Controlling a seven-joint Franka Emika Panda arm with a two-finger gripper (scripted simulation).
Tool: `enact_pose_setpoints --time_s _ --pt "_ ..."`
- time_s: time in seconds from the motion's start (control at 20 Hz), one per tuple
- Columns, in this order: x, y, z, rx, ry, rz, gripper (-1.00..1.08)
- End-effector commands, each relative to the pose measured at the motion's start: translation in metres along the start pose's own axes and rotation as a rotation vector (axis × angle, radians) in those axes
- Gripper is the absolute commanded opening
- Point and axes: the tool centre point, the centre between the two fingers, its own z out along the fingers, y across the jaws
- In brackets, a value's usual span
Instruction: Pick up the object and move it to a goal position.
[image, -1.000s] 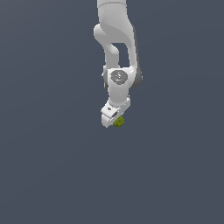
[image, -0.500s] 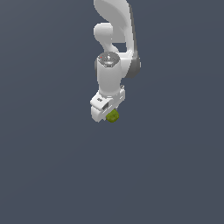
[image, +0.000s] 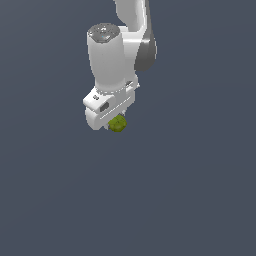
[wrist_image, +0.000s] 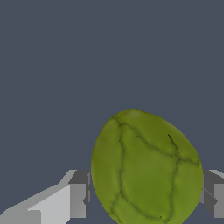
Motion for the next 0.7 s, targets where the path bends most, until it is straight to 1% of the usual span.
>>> enact_pose_setpoints --time_s 0.0,0.3,0.65 --pt "-0.002 0.008 -0.016 0.000 0.000 -0.001 -1.00" --pt "-0.006 0.021 -0.038 -0.001 -0.001 0.000 -1.00" --pt "-0.006 0.024 -0.041 -0.001 -0.001 0.000 -1.00"
